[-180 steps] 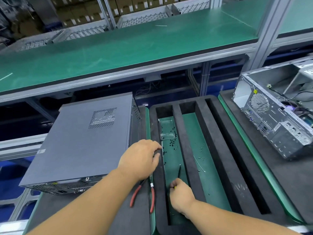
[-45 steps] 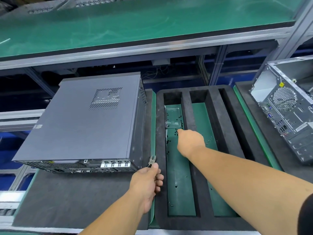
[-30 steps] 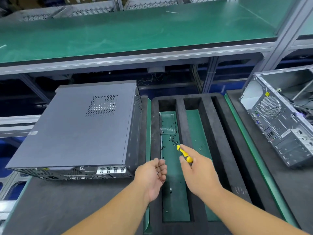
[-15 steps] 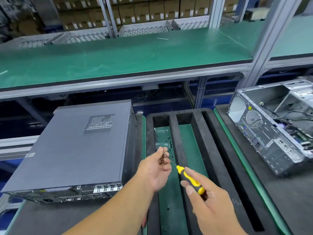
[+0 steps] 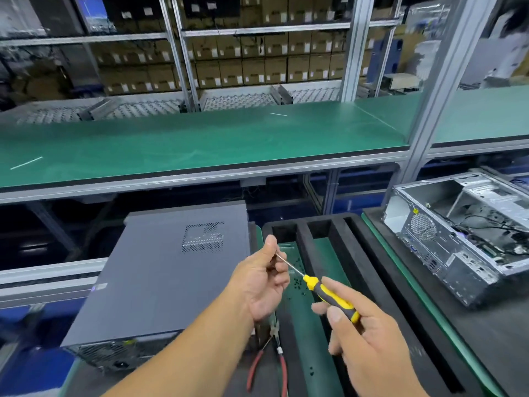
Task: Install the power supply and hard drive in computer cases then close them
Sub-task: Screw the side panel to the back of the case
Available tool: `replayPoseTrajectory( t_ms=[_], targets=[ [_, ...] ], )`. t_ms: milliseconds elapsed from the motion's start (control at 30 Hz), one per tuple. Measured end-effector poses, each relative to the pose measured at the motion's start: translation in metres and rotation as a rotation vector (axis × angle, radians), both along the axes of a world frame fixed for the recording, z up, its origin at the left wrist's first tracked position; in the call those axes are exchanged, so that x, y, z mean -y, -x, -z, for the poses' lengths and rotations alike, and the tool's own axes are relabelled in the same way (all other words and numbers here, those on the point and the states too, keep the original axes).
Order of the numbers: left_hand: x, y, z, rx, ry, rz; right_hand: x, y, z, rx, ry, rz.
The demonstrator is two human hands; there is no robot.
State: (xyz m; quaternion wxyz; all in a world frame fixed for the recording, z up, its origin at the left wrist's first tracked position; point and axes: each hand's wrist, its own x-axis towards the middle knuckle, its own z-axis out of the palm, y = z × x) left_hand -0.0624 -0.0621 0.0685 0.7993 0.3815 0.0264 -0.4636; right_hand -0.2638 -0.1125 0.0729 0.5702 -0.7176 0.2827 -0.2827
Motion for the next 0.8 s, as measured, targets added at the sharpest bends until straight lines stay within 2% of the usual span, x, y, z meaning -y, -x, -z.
replayPoseTrajectory(
  t_ms=[100, 233, 333, 600, 800],
  targets=[
    [-0.041, -0.008, -0.001, 0.087, -0.075, -0.014, -0.034, -0.010, -0.001, -0.090, -0.020, -0.022],
    [-0.091, -0.011, 0.023, 0.177, -0.313, -0.134, -0.081, -0.026, 0.013, -0.354, -0.033, -0.133],
    [-0.124, -0.012, 0.045, 0.223, -0.404, -0.170, -0.117, -0.035, 0.027, -0.507, -0.085, -0.176],
    [-0.148, 0.008, 0.074, 0.287, -0.441, -0.022, -0.166, -0.033, 0.047, -0.620, -0.180, -0.069],
    [-0.137, 0.020, 0.085, 0.216, -0.485, 0.027, -0.172, -0.024, 0.050, -0.609, -0.288, 0.031]
  ],
)
